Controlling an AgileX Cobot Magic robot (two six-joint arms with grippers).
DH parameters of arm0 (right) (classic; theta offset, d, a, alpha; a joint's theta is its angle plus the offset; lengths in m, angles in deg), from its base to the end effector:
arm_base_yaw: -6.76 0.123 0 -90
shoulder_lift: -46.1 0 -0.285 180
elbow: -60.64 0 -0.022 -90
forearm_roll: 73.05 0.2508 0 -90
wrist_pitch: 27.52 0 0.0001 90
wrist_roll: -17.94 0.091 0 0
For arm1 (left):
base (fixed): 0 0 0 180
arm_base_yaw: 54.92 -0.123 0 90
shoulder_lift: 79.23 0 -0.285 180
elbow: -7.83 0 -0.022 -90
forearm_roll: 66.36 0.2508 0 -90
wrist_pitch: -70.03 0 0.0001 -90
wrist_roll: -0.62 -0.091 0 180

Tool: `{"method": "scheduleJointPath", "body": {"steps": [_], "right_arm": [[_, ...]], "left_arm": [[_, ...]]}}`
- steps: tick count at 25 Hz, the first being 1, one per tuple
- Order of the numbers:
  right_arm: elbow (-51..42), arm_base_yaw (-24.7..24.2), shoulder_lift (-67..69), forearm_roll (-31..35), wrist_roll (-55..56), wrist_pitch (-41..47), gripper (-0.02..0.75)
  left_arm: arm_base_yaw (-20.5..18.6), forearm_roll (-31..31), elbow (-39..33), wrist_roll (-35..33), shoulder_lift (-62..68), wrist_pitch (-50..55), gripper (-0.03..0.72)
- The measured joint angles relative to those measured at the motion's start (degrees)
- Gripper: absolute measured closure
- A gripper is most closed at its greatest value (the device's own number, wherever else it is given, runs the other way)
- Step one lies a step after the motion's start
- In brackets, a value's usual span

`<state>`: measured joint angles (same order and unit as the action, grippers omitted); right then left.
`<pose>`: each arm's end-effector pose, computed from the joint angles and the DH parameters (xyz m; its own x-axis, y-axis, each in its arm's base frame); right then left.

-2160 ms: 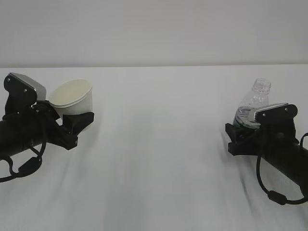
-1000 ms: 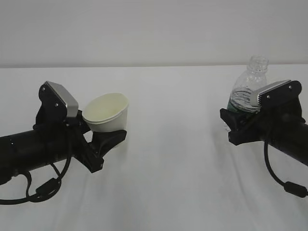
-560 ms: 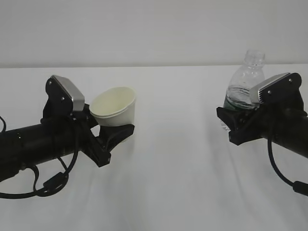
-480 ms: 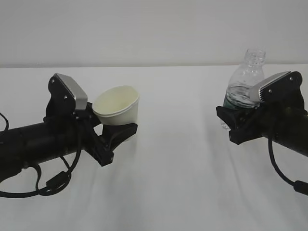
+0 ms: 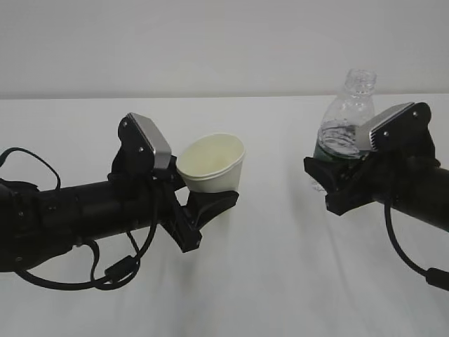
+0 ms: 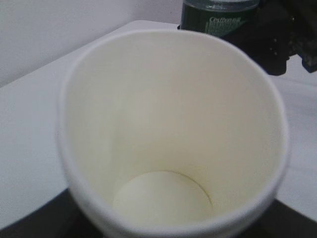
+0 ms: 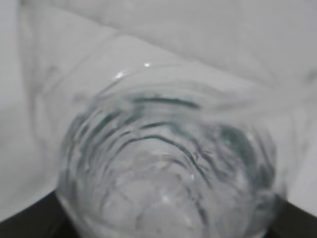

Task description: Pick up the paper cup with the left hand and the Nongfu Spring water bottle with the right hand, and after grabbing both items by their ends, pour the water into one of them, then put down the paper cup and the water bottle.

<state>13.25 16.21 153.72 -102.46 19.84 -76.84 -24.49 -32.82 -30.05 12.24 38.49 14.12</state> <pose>0.2822 0.0813 0.1481 -0.1583 -0.3214 -0.9336 -0.5771 0.7973 -0.1766 0.2673 -0.2053 0.1354 -0.0892 0.2095 -0.9737 0.8556 0.5166 0.0328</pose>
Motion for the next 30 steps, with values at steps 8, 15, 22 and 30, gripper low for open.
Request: {"method": "scheduleJointPath", "body": {"steps": [8, 15, 22, 30], "right_arm": [[3.4, 2.9, 0.0, -2.0, 0.0, 4.8, 0.265], [6.3, 3.9, 0.0, -4.5, 0.0, 7.6, 0.265], [8.3, 6.1, 0.0, -7.1, 0.0, 11.1, 0.265], [10.8, 6.2, 0.0, -10.8, -0.2, 15.1, 0.265]], "left_arm": [[0.3, 3.5, 0.1, 1.7, 0.5, 0.0, 0.258], [0.4, 4.7, 0.2, 2.0, 0.6, 0.0, 0.258], [0.4, 8.0, 2.2, 2.9, 3.2, 0.0, 0.258], [0.4, 15.0, 5.4, 6.8, 3.2, -0.1, 0.258]]}}
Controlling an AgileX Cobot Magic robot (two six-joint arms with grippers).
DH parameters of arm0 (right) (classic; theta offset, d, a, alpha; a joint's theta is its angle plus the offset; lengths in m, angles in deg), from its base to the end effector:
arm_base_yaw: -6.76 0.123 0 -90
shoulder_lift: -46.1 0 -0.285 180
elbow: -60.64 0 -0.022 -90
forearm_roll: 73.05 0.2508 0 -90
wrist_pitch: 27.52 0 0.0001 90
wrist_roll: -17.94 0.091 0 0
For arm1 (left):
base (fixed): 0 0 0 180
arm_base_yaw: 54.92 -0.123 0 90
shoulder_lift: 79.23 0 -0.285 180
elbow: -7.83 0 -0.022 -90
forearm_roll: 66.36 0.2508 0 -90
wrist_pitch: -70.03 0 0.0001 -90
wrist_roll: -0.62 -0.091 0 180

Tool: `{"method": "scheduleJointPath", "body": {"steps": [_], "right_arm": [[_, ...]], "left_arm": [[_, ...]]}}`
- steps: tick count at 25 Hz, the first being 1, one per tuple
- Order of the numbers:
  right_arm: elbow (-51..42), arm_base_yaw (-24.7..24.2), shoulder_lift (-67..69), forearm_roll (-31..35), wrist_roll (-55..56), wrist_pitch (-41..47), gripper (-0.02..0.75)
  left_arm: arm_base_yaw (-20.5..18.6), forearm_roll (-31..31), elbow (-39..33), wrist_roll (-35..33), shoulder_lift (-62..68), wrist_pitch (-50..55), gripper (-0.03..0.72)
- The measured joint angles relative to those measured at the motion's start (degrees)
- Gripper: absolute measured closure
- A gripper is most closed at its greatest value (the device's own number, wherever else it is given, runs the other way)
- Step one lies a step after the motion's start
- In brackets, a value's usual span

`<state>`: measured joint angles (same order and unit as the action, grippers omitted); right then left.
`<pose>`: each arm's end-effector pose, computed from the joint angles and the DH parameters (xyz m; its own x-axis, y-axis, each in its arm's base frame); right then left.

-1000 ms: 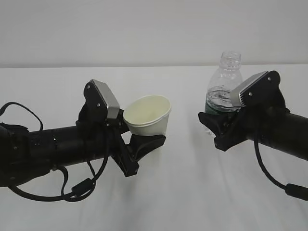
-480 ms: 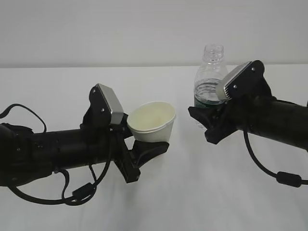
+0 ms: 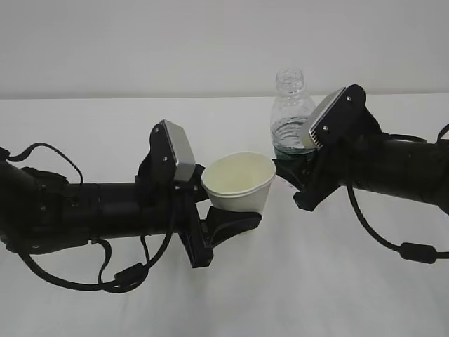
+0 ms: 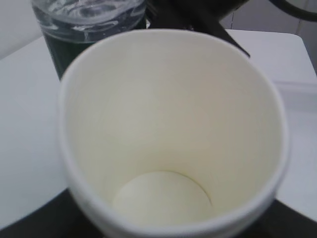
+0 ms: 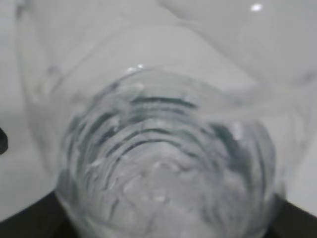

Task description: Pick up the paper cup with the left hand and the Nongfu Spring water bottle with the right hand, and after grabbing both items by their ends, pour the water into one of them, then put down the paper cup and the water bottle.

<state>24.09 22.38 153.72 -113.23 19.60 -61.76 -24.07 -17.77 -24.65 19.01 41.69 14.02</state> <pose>0.3057 0.1197 0.1660 -0.0529 -0.5454 -0.8365 -0.7083 0.6110 -0.3536 0.2679 -0.2259 0.1299 -0.0515 0.2512 -0.9666 0.9470 0.3195 0.0325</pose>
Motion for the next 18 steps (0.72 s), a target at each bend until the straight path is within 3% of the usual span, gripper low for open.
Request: {"method": "scheduleJointPath", "body": {"steps": [18], "right_arm": [[1.5, 0.0, 0.0, -1.4, -15.7, 2.0, 0.266]], "left_arm": [[0.0, 3.7, 0.5, 2.1, 0.5, 1.1, 0.258]]}}
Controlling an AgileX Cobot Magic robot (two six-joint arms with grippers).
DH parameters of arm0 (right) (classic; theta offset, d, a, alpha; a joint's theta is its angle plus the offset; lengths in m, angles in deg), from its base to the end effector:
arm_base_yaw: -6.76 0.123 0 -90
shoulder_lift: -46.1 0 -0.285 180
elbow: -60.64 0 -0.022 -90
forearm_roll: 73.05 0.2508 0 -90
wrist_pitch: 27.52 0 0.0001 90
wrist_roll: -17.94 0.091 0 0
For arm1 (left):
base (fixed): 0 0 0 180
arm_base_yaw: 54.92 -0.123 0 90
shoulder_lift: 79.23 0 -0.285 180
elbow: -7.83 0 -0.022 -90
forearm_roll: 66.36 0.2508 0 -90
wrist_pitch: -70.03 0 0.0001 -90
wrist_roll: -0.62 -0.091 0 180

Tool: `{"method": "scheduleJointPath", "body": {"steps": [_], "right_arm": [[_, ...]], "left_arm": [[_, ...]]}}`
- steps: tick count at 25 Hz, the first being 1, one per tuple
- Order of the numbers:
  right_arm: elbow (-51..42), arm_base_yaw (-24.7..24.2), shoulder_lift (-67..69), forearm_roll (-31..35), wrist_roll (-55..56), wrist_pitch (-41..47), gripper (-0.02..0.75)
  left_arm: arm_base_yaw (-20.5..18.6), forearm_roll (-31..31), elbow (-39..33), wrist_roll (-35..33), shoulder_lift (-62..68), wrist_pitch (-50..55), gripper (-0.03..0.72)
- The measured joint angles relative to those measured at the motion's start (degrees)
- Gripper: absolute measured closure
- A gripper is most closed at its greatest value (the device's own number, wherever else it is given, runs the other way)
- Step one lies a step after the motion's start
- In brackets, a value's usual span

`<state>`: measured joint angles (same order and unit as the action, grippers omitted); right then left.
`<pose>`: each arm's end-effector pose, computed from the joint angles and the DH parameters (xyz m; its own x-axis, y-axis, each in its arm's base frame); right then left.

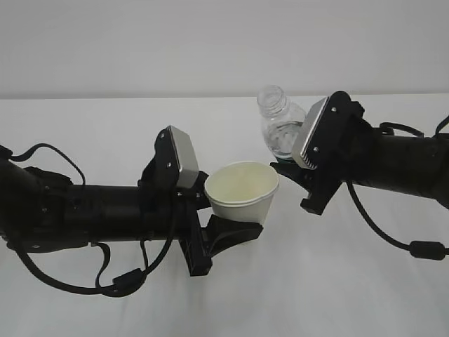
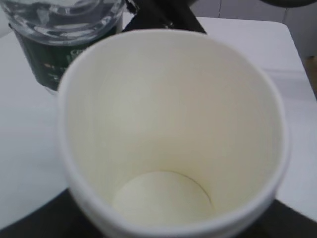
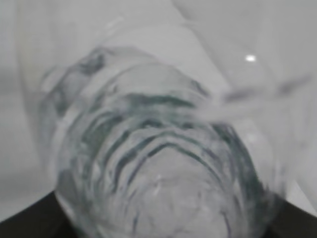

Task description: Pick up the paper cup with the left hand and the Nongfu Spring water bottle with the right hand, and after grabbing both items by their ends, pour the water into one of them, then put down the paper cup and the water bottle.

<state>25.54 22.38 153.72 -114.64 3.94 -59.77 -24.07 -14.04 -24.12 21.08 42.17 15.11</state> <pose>0.3103 0.1202 0.1691 0.1502 -0.7115 -0.6865 -0.6943 0.4184 -0.5855 0.2658 -0.2274 0.1256 -0.0606 0.2837 -0.9570 0.9601 0.2788 0.0218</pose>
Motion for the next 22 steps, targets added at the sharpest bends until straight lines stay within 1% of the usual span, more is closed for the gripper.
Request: {"method": "scheduleJointPath", "body": {"steps": [6, 16, 22], "right_arm": [[0.3, 0.0, 0.0, 0.1, -5.0, 0.1, 0.266], [1.2, 0.0, -0.3, 2.9, -12.8, 0.3, 0.266], [1.2, 0.0, -0.3, 6.5, -19.2, 0.3, 0.266]], "left_arm": [[0.0, 0.0, 0.0, 0.0, 0.0, 1.3, 0.258], [0.0, 0.0, 0.0, 0.0, 0.0, 1.4, 0.258], [0.0, -0.3, 0.0, 0.0, 0.0, 1.3, 0.258]]}}
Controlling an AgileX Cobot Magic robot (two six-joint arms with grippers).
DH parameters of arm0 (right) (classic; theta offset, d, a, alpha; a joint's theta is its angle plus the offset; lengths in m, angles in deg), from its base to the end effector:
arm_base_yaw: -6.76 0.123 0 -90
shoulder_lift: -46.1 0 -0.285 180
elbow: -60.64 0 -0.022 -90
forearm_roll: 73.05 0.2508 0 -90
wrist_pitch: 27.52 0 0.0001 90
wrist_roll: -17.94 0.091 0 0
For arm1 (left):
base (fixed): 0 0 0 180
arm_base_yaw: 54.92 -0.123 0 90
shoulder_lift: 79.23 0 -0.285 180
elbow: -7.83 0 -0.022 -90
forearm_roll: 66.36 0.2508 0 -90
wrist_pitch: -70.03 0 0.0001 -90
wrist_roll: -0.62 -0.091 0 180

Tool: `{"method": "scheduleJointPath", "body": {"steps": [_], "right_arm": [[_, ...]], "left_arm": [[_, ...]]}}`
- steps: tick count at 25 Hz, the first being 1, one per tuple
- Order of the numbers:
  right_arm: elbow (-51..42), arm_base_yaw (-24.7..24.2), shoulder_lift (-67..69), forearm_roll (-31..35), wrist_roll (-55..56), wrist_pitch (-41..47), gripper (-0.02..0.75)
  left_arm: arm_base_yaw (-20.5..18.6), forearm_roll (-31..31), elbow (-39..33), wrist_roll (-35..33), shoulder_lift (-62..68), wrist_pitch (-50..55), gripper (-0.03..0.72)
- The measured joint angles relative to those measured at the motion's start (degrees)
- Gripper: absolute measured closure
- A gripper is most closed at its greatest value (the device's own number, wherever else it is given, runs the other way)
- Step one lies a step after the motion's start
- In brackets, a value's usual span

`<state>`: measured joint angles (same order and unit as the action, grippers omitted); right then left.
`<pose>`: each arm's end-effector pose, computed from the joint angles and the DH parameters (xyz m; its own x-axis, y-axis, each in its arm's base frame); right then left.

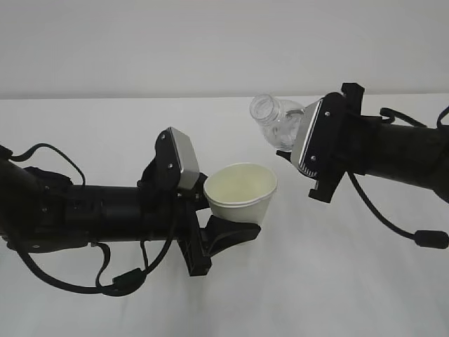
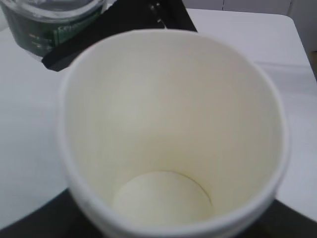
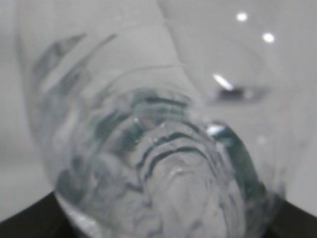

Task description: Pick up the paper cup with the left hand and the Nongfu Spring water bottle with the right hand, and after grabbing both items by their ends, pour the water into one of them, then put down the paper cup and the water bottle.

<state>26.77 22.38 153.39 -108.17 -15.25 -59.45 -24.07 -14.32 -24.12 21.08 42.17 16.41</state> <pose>0.3183 0.1177 0.1780 0.2984 -0.8058 -0.5116 -0.5837 0.2700 -0.7658 0.2667 -0.2265 0.1239 -0.0689 0.3010 -0.9511 0.9567 0.2903 0.0226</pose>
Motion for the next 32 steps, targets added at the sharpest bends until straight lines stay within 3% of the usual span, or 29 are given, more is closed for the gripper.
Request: {"method": "scheduleJointPath", "body": {"steps": [8, 22, 32], "right_arm": [[0.0, 0.0, 0.0, 2.0, -6.1, 0.0, 0.266], [0.0, 0.0, 0.0, 6.1, -18.1, -3.8, 0.266], [0.0, 0.0, 0.0, 6.6, -23.0, -5.4, 0.266]], "left_arm": [[0.0, -3.4, 0.0, -1.4, 0.0, 0.0, 0.258], [0.0, -3.7, 0.0, -1.6, 0.0, -0.4, 0.258], [0.0, 0.2, 0.0, -1.7, 0.0, -2.2, 0.259]]}}
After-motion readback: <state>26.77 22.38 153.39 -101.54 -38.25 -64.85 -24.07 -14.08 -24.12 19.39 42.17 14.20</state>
